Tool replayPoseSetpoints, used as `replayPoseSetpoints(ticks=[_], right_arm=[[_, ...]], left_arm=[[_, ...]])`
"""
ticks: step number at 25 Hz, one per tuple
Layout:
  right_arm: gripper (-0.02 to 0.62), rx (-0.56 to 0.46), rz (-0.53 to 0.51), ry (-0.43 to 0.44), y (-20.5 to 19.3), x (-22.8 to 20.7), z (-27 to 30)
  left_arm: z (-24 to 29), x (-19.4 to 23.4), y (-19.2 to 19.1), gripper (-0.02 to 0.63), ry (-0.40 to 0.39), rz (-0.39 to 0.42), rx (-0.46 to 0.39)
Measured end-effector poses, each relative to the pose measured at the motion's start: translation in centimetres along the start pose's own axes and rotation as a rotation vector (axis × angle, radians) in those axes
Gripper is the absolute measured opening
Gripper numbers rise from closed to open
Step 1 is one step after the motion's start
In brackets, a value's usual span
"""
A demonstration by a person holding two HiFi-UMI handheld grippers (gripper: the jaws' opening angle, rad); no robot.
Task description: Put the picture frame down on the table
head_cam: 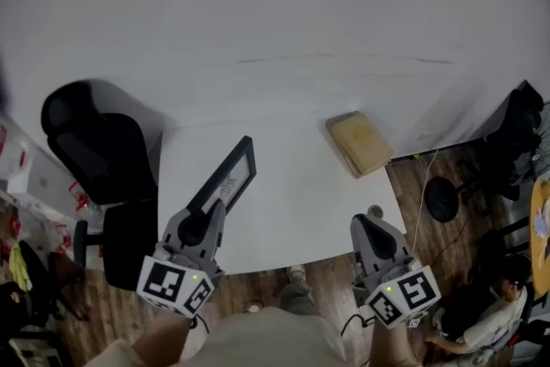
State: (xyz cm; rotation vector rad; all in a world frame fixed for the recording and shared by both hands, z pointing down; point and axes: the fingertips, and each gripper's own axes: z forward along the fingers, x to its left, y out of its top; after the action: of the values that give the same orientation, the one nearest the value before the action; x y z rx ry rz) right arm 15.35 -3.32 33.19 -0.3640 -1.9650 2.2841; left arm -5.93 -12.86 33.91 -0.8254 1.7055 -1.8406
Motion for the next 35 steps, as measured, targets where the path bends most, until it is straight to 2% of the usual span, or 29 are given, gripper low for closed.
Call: replayPoseSetpoints(ticks=[5,12,20,24,27,30,33,35], right_arm=[[0.023,0.014,0.004,0.087,0.8,-3.6,3.2],[0.023,0.046,0.028,0.243,0.8,-8.1,8.4],[0.023,0.084,0.017,0.395,0.2,-10.2,13.0],[0.023,0.096,-0.009,0.459,0.3,-10.4,14.3],[0.023,0.097,-0.016,0.483,0.3,-10.7,15.4],[0.023,0.099,0.012,0.48,0.0,-10.9,16.5],[0.023,0.104,0.054,0.498,-0.4,-10.1,17.2],[0.023,0.107,0.042,0.499,-0.5,-9.5,17.4]], left_arm=[[3.6,-0.2,-0.5,0.028,0.057,0.034,0.045],[8.4,-0.7,-1.2,0.028,0.162,0.019,0.088],[10.9,-0.8,-2.5,0.028,0.274,0.02,0.133],[11.3,-0.5,-2.5,0.028,0.337,0.064,0.149],[11.5,0.0,-2.6,0.028,0.355,0.067,0.159],[11.6,0.9,-2.5,0.028,0.371,0.022,0.149],[11.3,2.2,-2.4,0.028,0.377,-0.111,0.114],[11.3,3.2,-2.3,0.028,0.376,-0.195,0.09]])
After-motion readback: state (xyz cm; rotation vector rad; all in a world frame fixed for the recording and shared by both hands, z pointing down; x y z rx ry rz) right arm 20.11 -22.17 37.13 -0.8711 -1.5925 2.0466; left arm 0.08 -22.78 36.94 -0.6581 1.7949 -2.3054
